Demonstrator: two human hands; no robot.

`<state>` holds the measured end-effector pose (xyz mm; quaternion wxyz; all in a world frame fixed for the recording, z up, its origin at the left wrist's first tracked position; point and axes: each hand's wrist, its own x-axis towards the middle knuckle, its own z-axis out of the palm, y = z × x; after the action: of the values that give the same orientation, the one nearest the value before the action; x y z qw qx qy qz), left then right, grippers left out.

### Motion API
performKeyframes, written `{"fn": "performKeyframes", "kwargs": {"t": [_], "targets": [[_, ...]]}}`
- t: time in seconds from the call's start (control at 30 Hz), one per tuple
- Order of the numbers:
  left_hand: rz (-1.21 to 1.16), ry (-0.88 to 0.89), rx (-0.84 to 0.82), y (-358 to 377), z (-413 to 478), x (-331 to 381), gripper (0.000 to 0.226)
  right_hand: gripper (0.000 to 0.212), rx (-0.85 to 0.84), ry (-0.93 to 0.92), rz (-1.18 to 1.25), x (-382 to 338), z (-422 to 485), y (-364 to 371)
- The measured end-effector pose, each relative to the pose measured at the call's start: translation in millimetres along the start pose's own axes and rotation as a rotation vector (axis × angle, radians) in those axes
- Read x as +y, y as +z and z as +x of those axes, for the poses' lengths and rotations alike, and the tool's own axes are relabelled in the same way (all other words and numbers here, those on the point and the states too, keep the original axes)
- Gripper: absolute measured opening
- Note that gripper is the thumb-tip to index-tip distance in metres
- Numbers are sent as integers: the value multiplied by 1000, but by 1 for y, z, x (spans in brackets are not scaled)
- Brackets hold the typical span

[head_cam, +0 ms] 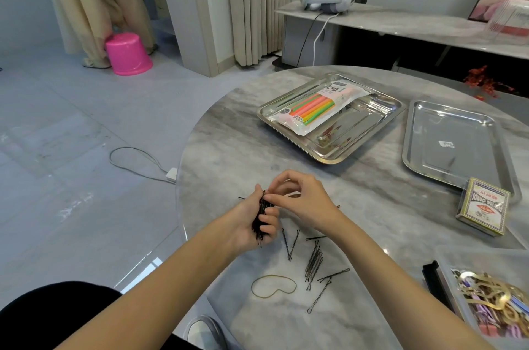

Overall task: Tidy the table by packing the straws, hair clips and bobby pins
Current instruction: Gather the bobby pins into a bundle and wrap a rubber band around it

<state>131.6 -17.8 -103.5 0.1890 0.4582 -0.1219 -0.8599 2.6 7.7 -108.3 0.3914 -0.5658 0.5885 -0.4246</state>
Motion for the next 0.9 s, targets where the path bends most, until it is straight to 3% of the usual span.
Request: {"fn": "performKeyframes", "kwargs": {"t": [0.13,0.23,0.3,0.37,0.4,0.47,0.63,0.73,0.9], "targets": [[-92,-26,-24,-5,1,0,60,11,-12,-28,-96,-1,-1,5],[-108,32,10,-5,4,1,56,22,-138,36,-108,-1,-2,6],[-166,79,29,-4,4,3,54,56,-269,81,-30,0,-6,3],[-247,69,13,-3,4,5,55,96,-346,36,-149,0,-10,1],[-267,50,-3,-2,4,4,57,105,-365,-2,-237,-1,-12,0],[-277,31,-15,-1,5,1,61,103,-345,-51,-336,-5,-14,0],[-293,39,-41,2,4,-2,66,94,-289,-59,-314,-13,-16,-2],[-299,47,-41,4,0,-2,54,97,-307,-57,-306,-17,-19,-1],[-285,62,-50,6,-1,-3,52,81,-223,-2,-161,-6,-16,0]]}}
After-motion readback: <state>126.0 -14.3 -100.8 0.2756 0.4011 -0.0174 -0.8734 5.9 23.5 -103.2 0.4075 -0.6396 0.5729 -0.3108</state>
